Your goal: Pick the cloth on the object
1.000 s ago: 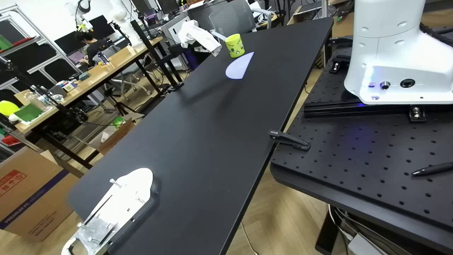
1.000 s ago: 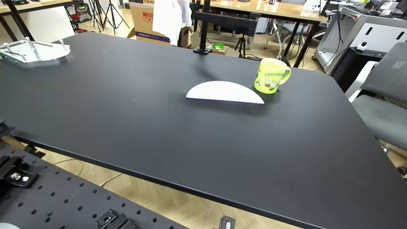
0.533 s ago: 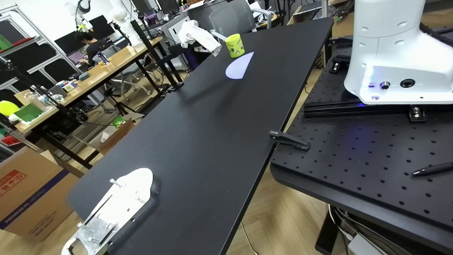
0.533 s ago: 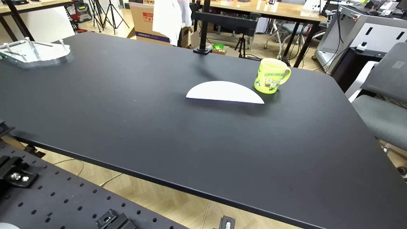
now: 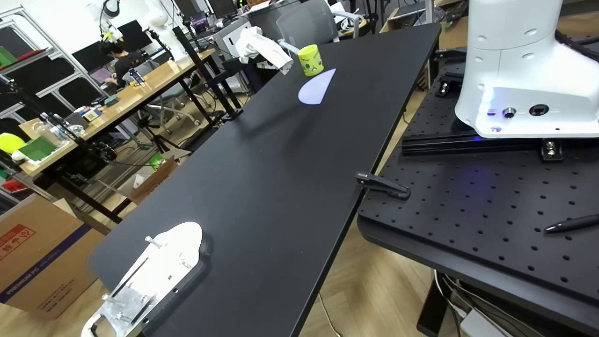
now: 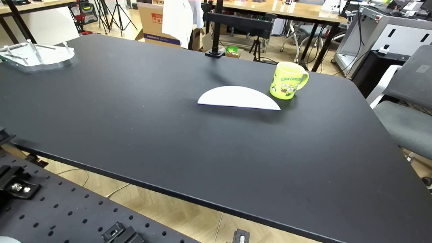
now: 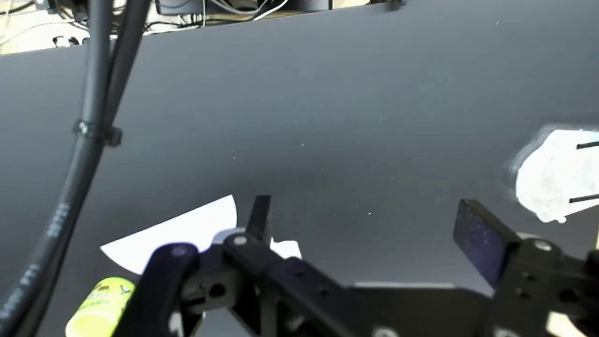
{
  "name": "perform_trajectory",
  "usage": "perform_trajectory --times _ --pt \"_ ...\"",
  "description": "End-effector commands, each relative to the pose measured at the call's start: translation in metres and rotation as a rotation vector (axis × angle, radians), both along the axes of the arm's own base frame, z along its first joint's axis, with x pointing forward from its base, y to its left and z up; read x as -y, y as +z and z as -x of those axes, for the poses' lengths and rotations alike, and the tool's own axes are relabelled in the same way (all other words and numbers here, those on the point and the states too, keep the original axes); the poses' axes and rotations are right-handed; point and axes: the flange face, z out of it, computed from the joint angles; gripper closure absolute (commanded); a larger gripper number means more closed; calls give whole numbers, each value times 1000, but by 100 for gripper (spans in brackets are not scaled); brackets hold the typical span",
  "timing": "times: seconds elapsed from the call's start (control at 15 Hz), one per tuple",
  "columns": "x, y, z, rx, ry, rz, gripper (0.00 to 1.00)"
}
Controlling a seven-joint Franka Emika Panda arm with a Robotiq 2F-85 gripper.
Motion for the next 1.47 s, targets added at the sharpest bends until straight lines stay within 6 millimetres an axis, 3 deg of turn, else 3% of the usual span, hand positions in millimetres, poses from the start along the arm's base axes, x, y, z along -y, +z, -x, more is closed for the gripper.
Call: perform_trajectory --times 0.0,0.27,0.67,0.93,1.4 --pt "26 -8 -25 97 -56 78 0" --pt "46 -24 -67 194 -69 145 0" --pt "40 -66 -125 206 -36 145 0" --pt "35 -93 -150 176 -29 140 0" --pt "16 -120 -183 127 0 122 0"
